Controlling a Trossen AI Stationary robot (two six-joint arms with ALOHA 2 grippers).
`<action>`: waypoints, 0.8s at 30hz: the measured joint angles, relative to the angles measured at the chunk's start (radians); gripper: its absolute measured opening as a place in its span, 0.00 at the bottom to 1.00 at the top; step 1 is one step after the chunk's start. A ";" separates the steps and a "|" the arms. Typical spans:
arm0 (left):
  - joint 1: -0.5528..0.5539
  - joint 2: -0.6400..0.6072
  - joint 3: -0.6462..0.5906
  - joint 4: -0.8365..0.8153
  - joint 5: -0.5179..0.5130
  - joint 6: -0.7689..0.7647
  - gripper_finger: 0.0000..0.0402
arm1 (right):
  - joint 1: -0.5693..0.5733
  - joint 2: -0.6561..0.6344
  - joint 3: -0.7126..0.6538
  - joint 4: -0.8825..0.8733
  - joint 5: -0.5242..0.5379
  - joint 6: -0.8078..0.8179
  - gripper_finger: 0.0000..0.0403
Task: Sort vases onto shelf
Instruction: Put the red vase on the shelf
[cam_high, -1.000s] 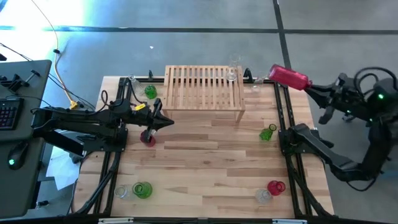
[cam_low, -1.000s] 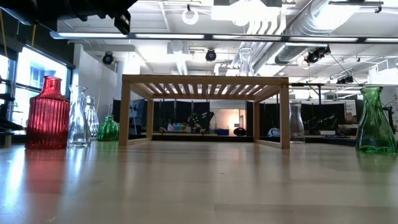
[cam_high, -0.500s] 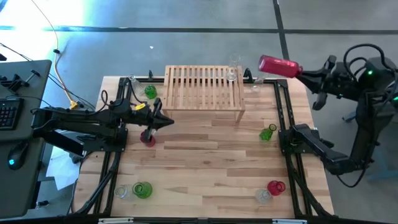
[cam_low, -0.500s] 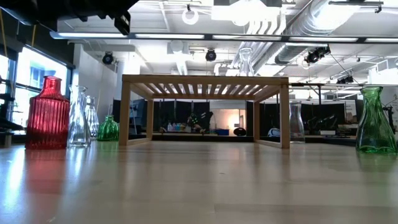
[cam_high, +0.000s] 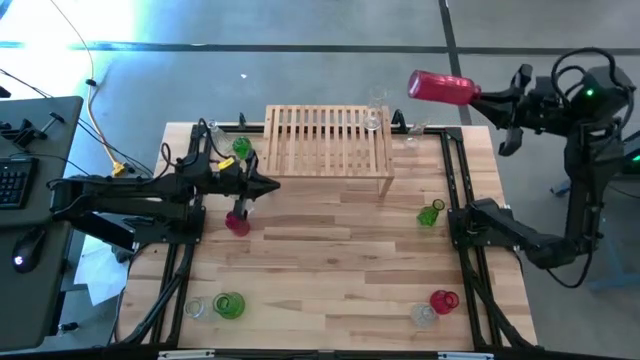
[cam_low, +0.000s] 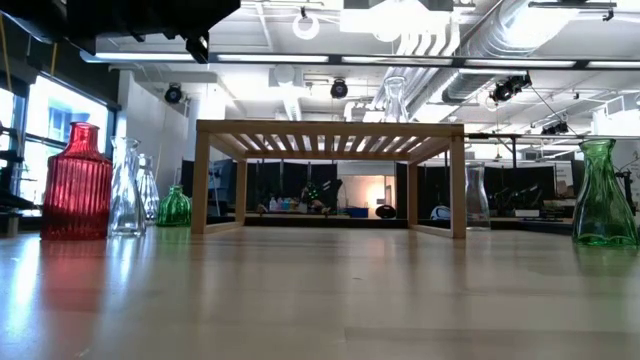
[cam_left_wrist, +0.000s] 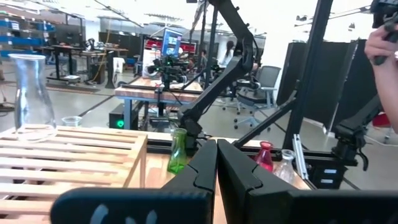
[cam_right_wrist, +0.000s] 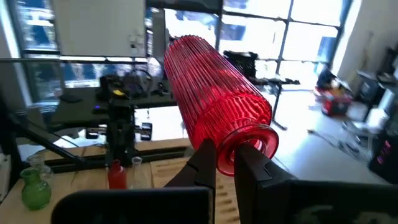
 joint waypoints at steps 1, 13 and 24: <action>0.004 0.000 0.000 0.000 0.000 0.000 0.01 | 0.023 0.010 0.000 0.030 0.001 0.014 0.00; 0.026 0.000 0.000 0.000 0.000 0.000 0.01 | 0.392 0.182 0.026 0.213 0.309 -0.003 0.00; 0.026 0.000 0.000 -0.003 0.008 -0.007 0.01 | 0.709 0.461 0.290 -0.032 0.709 -0.116 0.00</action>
